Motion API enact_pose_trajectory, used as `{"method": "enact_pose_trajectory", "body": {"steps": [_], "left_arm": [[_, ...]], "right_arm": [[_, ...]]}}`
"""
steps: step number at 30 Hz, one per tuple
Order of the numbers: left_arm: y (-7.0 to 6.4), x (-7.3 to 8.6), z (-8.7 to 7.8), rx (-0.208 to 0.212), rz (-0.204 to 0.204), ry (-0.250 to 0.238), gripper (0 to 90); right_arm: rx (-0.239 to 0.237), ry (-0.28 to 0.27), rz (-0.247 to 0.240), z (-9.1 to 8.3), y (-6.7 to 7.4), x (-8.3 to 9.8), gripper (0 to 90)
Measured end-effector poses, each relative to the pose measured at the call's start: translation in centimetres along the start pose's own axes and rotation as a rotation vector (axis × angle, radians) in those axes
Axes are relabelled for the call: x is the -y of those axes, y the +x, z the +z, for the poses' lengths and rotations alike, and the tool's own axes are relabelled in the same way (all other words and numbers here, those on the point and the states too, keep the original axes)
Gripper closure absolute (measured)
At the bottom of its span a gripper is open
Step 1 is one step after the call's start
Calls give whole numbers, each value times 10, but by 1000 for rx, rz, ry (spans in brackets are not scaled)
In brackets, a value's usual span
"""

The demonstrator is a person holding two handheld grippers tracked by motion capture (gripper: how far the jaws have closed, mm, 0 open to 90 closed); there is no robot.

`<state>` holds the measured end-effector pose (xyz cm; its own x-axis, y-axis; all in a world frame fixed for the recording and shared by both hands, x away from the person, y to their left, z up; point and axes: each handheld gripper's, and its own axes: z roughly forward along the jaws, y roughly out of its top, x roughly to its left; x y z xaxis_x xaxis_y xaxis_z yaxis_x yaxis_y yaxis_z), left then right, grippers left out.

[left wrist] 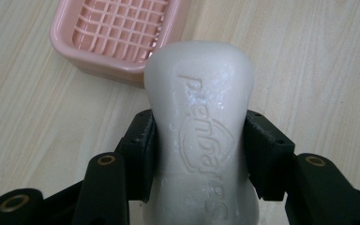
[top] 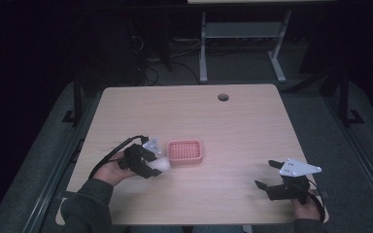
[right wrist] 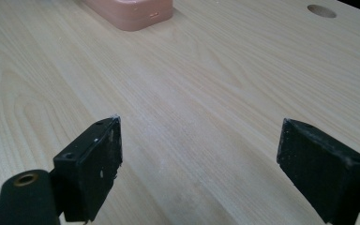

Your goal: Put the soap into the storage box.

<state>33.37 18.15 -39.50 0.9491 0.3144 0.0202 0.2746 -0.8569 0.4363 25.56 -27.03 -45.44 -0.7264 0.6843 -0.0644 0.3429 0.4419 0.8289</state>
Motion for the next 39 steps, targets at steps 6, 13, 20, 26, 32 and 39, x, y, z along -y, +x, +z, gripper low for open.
{"method": "enact_pose_trajectory", "body": {"steps": [6,13,20,26,32,39], "left_arm": [[4,-6,0,-1,4,1,494],[8,-11,2,1,10,12,494],[12,-18,4,5,12,15,494],[17,-24,6,8,19,21,494],[20,-33,7,12,30,23,494],[23,-43,10,13,38,26,494]], "right_arm": [[-2,-3,-4,1,0,0,136],[-3,-5,-7,1,0,0,136],[-4,-6,-12,1,-1,0,136],[-4,-7,-9,1,-1,0,136],[-5,-10,-11,0,-1,-1,136],[-2,-8,-14,0,-1,-1,136]]}}
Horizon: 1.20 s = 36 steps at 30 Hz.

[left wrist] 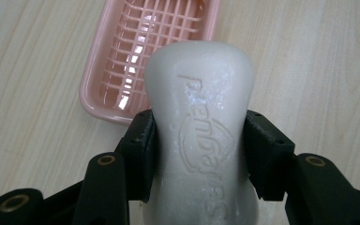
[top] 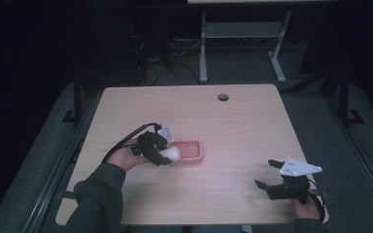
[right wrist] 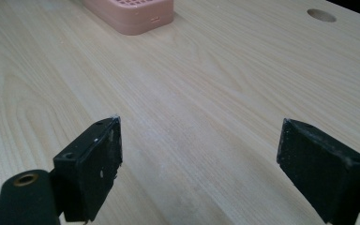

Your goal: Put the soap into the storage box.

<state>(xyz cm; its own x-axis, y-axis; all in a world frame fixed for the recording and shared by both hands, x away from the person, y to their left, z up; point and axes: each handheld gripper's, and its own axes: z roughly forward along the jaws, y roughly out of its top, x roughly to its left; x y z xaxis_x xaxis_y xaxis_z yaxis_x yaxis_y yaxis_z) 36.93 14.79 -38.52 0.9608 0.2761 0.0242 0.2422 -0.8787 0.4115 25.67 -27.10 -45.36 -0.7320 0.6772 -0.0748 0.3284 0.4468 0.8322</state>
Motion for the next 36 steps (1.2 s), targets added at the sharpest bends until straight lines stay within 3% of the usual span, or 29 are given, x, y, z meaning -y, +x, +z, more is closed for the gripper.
{"method": "enact_pose_trajectory", "body": {"steps": [36], "left_arm": [[24,-42,20,23,27,15,494]], "right_arm": [[-6,-2,-3,1,0,0,136]]}}
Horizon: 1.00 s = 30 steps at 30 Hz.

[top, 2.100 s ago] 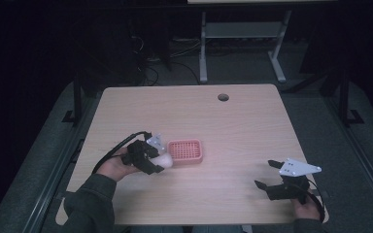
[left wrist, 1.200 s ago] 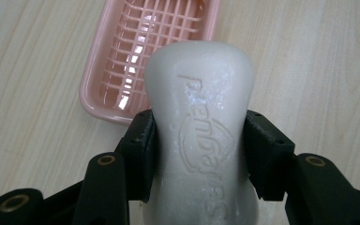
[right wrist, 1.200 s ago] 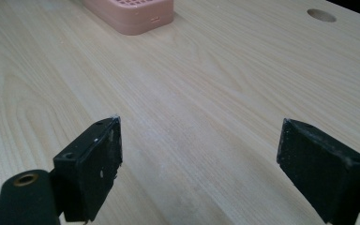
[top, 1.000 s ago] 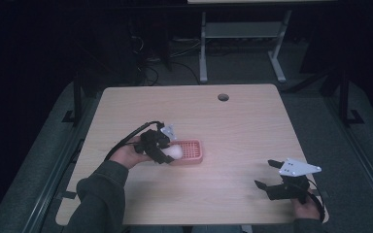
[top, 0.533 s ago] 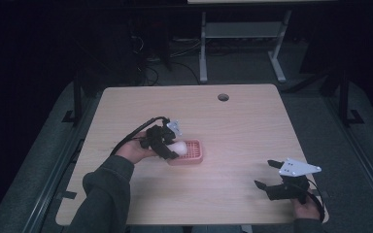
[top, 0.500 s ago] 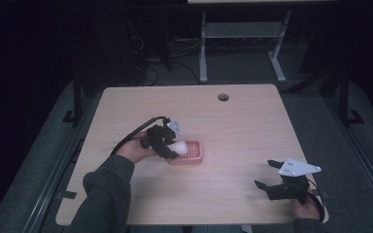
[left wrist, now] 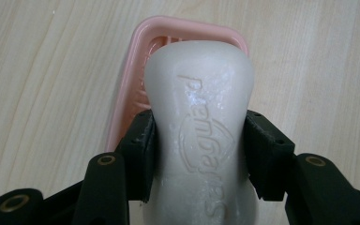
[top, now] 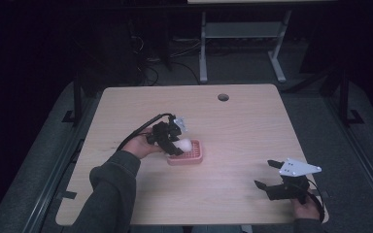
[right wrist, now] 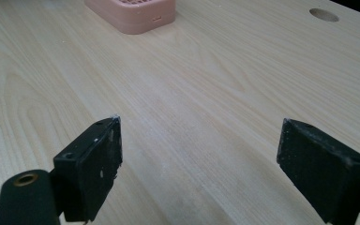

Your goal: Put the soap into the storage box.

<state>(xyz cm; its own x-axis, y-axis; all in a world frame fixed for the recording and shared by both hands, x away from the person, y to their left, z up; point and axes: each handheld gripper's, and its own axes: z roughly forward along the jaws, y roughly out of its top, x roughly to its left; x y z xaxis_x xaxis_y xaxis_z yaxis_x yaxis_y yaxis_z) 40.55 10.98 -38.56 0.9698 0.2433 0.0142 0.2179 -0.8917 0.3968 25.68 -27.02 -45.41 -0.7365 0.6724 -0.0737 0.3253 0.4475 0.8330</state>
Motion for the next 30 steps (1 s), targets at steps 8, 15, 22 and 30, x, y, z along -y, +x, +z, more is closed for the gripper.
{"method": "enact_pose_trajectory", "body": {"steps": [8,15,22,30], "left_arm": [[4,-7,7,4,-1,1,494],[7,-9,16,9,-6,4,494],[12,-9,26,16,-16,22,494],[14,-10,30,13,-15,25,494]], "right_arm": [[2,-2,9,-1,0,0,136],[2,-7,15,-1,0,0,136],[-1,-5,20,-1,0,0,136],[-6,-2,7,0,0,0,136]]}}
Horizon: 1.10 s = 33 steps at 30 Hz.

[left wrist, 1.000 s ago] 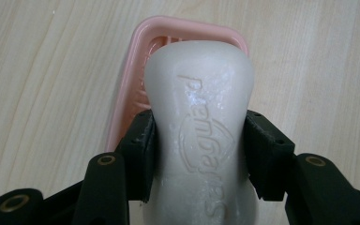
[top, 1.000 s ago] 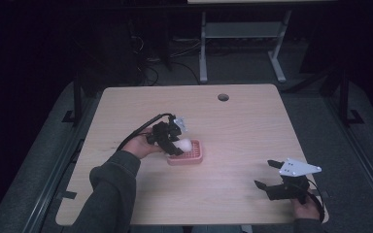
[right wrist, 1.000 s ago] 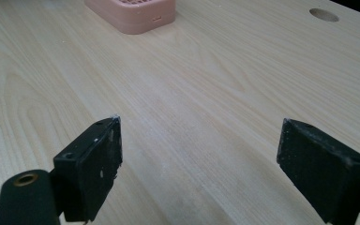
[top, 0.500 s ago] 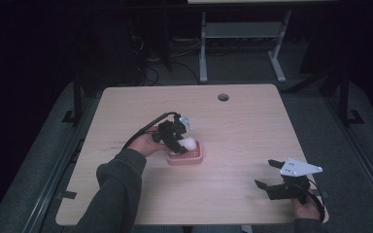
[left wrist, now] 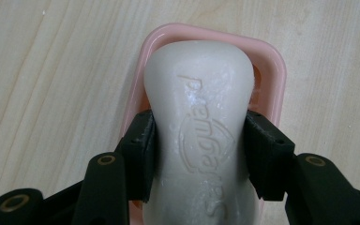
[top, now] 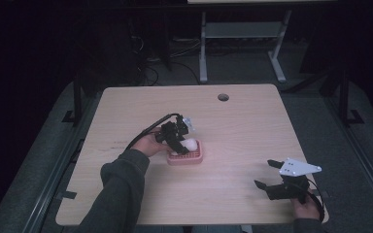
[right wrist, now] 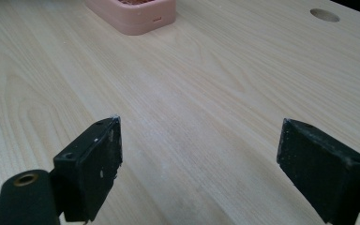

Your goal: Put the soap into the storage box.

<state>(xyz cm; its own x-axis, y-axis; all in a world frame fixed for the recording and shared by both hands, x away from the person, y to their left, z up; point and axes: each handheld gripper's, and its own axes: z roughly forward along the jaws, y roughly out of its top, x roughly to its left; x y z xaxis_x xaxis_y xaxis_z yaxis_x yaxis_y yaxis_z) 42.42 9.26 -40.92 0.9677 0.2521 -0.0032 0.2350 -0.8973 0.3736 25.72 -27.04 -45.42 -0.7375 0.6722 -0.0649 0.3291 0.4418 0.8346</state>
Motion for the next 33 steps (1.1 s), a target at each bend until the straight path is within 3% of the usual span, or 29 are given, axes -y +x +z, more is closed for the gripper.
{"method": "enact_pose_trajectory", "body": {"steps": [33], "left_arm": [[2,-3,16,6,10,24,493]], "right_arm": [[-4,1,0,1,0,0,136]]}}
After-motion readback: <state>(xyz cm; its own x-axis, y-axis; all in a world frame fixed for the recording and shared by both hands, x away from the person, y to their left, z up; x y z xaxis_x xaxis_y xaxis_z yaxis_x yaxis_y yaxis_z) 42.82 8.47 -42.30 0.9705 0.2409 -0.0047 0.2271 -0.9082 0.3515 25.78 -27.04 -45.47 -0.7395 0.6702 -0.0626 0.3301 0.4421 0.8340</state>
